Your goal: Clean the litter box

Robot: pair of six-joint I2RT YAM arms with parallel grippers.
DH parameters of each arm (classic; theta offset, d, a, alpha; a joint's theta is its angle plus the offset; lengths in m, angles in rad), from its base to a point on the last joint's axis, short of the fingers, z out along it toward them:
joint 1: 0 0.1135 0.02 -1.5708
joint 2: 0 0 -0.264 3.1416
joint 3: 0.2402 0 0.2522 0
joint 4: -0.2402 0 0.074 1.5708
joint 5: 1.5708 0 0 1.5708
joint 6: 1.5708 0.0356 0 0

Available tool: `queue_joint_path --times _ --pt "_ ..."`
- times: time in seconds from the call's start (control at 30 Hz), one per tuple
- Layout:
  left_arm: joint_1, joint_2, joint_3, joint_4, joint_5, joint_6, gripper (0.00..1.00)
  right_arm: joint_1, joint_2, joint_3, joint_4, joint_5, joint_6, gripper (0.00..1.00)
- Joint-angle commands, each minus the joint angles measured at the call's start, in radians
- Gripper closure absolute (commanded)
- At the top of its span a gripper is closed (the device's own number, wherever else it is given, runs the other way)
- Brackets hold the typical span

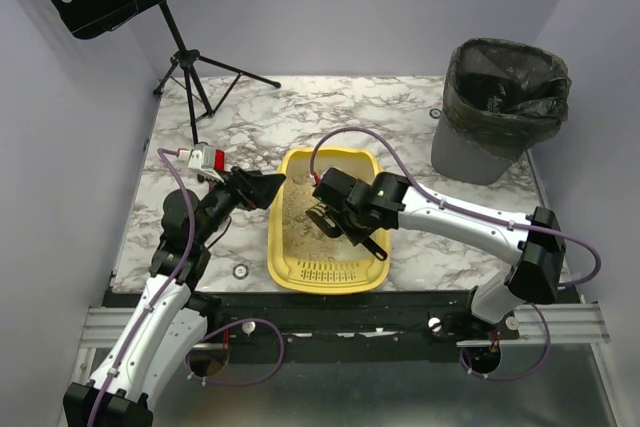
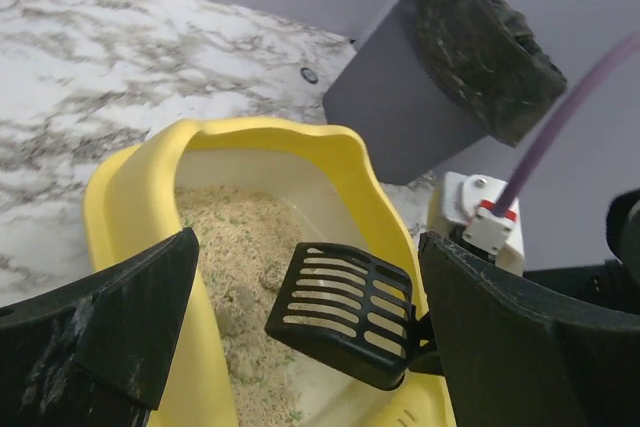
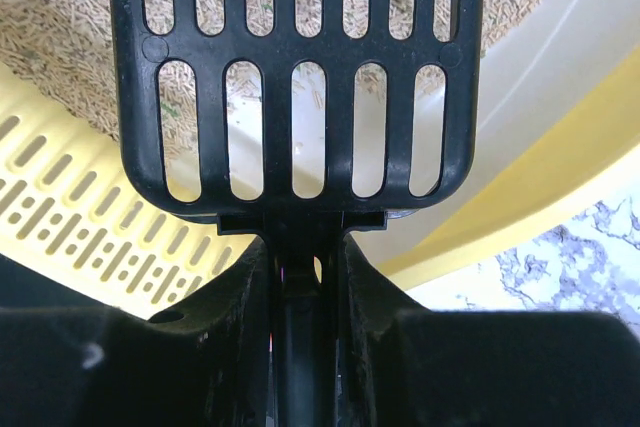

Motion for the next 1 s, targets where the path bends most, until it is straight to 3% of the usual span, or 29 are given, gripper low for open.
queue_joint_path --times 0.0,0.07,0.1,0.2,0.3,0.47,0.6,0.73,0.87,0.93,0.97 --pt "-0.007 0.008 -0.062 0.269 0.240 0.140 0.01 -0.025 -0.069 -0.046 0.037 -0.069 0.023 0.87" --pt "-0.007 0.013 -0.073 0.318 0.267 0.221 0.01 -0.079 -0.129 -0.088 0.115 -0.184 0.023 0.94" --pt "-0.007 0.014 -0.082 0.324 0.274 0.242 0.01 -0.100 -0.149 -0.103 0.144 -0.317 0.028 0.94" --pt "-0.007 0.010 -0.088 0.290 0.241 0.303 0.01 -0.191 -0.213 -0.143 0.221 -0.509 0.054 0.94" --pt "-0.007 0.002 -0.129 0.313 0.306 0.344 0.01 -0.243 -0.276 -0.164 0.252 -0.611 0.075 0.94" --pt "-0.007 0.046 -0.176 0.558 0.577 0.291 0.01 -0.378 -0.374 -0.272 0.423 -0.891 0.222 0.94" --pt "-0.007 0.108 -0.176 0.660 0.574 0.253 0.01 -0.414 -0.423 -0.342 0.537 -1.122 0.284 0.92" --pt "-0.012 0.251 -0.157 0.923 0.689 0.167 0.01 -0.418 -0.416 -0.364 0.554 -1.246 0.315 0.89" --pt "-0.028 0.397 -0.099 1.037 0.763 0.104 0.01 -0.418 -0.410 -0.373 0.562 -1.308 0.315 0.89" --pt "-0.035 0.477 -0.090 1.130 0.786 0.017 0.06 -0.420 -0.413 -0.376 0.562 -1.306 0.312 0.89" --pt "-0.036 0.505 -0.093 1.281 0.792 -0.025 0.08 -0.420 -0.417 -0.378 0.560 -1.306 0.309 0.88"
